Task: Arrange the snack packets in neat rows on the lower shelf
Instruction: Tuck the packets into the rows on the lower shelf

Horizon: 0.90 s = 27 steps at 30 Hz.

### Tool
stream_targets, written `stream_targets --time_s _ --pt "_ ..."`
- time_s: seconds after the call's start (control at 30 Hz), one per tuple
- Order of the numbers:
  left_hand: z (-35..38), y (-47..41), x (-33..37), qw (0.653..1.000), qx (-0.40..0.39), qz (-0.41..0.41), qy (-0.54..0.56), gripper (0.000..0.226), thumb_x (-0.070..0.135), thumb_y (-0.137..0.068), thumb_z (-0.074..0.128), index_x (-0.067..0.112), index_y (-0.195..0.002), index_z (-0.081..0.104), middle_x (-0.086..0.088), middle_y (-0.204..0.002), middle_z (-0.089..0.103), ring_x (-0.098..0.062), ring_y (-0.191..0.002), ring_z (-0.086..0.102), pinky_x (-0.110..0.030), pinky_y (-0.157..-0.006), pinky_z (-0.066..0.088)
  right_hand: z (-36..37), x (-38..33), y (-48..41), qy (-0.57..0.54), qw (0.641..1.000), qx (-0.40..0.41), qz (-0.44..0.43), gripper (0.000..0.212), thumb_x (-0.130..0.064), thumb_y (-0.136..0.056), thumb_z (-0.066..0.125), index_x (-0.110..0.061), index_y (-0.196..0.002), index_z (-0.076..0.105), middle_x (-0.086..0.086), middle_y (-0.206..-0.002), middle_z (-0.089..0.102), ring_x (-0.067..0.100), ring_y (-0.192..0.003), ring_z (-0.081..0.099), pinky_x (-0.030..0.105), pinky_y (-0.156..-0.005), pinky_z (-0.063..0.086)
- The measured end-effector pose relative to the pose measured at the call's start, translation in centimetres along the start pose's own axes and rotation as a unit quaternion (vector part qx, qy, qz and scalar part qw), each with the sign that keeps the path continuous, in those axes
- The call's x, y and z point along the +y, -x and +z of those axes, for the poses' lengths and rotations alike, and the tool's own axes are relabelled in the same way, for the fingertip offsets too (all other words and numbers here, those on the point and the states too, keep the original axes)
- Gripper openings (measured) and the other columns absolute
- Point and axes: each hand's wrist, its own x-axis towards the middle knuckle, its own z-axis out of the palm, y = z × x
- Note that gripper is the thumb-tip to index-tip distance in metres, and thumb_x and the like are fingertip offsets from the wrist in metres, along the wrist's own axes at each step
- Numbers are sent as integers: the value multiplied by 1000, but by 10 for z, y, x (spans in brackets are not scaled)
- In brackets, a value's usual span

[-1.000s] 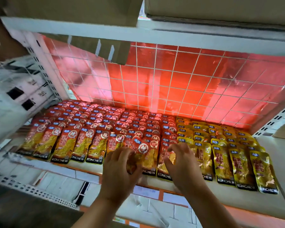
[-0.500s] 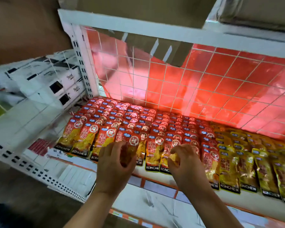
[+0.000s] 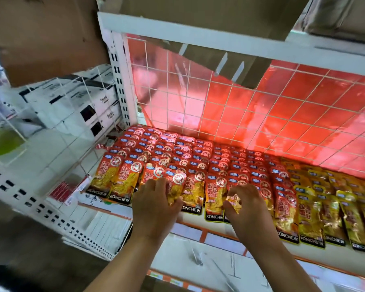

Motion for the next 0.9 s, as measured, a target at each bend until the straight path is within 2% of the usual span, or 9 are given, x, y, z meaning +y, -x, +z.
stream_targets --time_s 0.3,0.53,0.8,0.9 --pt "6 2 -5 1000 9 19 -19 49 58 -82 67 30 -118 49 7 -108 59 -18 -98 58 -41 -86 52 -1 8 -1 -2 1000 6 22 16 -24 -87 74 -24 -99 64 -6 -103 51 17 -77 55 31 -70 44" --pt "6 4 -8 996 40 81 9 51 56 -81 68 28 -122 53 2 -121 63 -24 -110 56 -46 -88 49 -1 12 -3 4 1000 4 29 16 -25 -87 73 -24 -100 64 -6 -100 52 13 -76 52 30 -69 43" --pt "6 -6 3 985 59 156 30 53 57 -87 61 24 -128 62 -1 -130 60 -28 -123 52 -49 -100 40 -6 3 -2 4 999 4 45 20 -31 -88 71 -22 -105 64 -5 -110 55 17 -100 53 33 -83 45" --pt "7 -13 11 978 63 191 50 53 57 -89 56 22 -128 63 -2 -131 58 -29 -126 51 -49 -101 38 -9 1 -1 12 998 12 53 23 -33 -89 71 -22 -108 64 -5 -111 54 17 -102 53 35 -86 46"
